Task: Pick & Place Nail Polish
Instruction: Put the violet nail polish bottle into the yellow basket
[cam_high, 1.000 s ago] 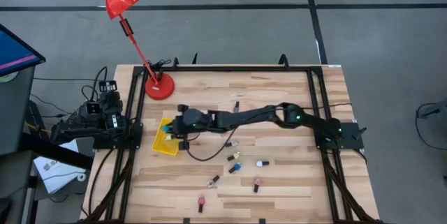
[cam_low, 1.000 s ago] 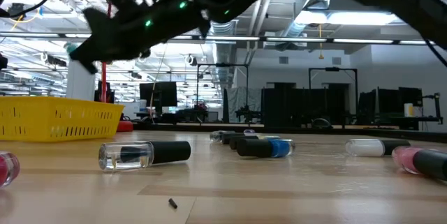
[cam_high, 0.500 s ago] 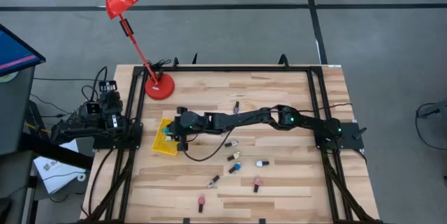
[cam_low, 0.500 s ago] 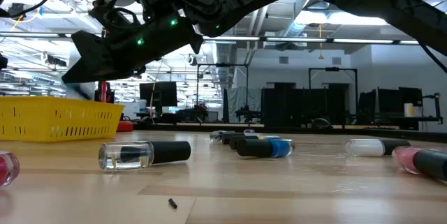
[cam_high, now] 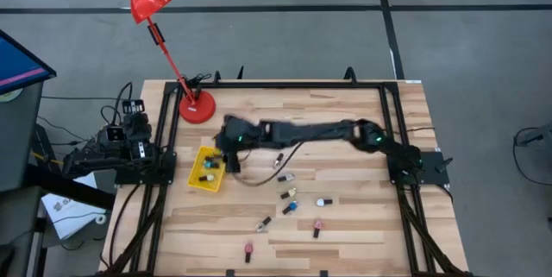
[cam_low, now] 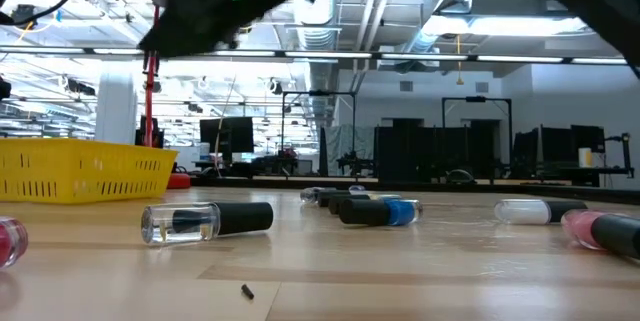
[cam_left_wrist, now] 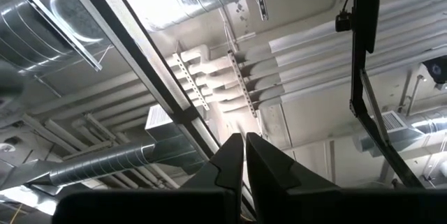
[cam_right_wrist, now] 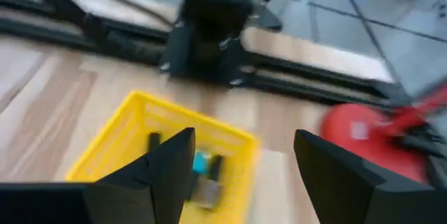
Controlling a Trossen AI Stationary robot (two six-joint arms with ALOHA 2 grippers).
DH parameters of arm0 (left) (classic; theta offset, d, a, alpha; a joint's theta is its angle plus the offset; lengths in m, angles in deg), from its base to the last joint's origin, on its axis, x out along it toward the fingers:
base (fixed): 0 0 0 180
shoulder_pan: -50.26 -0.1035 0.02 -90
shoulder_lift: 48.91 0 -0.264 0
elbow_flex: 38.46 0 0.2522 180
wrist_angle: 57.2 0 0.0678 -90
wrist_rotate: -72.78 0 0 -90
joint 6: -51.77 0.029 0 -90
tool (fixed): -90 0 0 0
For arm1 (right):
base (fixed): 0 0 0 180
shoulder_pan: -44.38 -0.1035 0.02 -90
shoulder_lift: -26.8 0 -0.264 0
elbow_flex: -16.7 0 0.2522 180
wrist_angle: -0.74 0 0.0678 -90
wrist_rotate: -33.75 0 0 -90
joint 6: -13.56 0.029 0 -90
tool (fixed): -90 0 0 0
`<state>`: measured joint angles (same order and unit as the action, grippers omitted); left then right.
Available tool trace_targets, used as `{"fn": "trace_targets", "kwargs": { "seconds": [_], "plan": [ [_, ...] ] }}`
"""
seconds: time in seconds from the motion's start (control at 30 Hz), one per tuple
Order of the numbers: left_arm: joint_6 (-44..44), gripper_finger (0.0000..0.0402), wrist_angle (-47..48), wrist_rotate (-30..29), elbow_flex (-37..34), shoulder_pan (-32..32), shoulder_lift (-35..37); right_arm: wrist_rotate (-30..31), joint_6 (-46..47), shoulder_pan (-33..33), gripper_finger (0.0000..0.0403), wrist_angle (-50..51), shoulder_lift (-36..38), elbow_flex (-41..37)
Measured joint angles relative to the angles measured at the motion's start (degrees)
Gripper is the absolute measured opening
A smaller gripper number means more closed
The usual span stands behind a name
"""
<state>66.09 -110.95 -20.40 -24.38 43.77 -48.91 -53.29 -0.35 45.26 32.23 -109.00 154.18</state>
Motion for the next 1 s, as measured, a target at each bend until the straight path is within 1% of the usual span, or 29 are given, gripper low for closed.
{"fn": "trace_targets", "kwargs": {
  "seconds": [0.13, 0.23, 0.33, 0.43, 0.53, 0.63, 0.73, 0.83, 0.93, 1.0],
  "plan": [
    [0.0, 0.0014, 0.0, 0.0, 0.0, -0.6, 0.0, 0.1, 2.1, 3.7, 0.0226, 10.1, 5.3, -5.1],
    [0.0, 0.0014, 0.0, 0.0, 0.0, -1.6, 0.0, 1.1, 5.0, 6.5, 0.022, 14.9, 10.8, -11.5],
    [0.0, 0.0014, 0.0, 0.0, 0.0, -2.1, 0.0, 5.0, 7.5, 8.6, 0.0214, 15.1, 18.9, -20.7],
    [0.0, 0.0014, 0.0, 0.0, 0.0, -2.1, 0.0, 9.6, 11.2, 10.0, 0.021, 15.5, 24.9, -31.3],
    [0.0, 0.0014, 0.0, 0.0, 0.0, -2.1, 0.0, 14.4, 18.6, 10.5, 0.0206, 15.1, 31.4, -40.5],
    [0.0, 0.0014, 0.0, 0.0, 0.0, -2.1, 0.0, 18.3, 28.2, 10.5, 0.0202, 14.7, 36.7, -48.5],
    [0.0, 0.0014, 0.0, 0.0, 0.0, -2.1, 0.0, 20.9, 36.7, 10.4, 0.0198, 15.2, 38.3, -54.1],
    [0.0, 0.0014, 0.0, 0.0, 0.0, -2.1, 0.0, 20.9, 42.4, 10.4, 0.0198, 14.5, 39.3, -56.5],
    [0.0, 0.0014, 0.0, 0.0, 0.0, -2.1, 0.0, 18.1, 45.4, 10.4, 0.0208, 14.5, 37.2, -57.1],
    [0.0, 0.0014, 0.0, 0.0, 0.0, -2.1, 0.0, 15.7, 46.1, 10.5, 0.0223, 14.8, 36.1, -57.3]
  ]
}}
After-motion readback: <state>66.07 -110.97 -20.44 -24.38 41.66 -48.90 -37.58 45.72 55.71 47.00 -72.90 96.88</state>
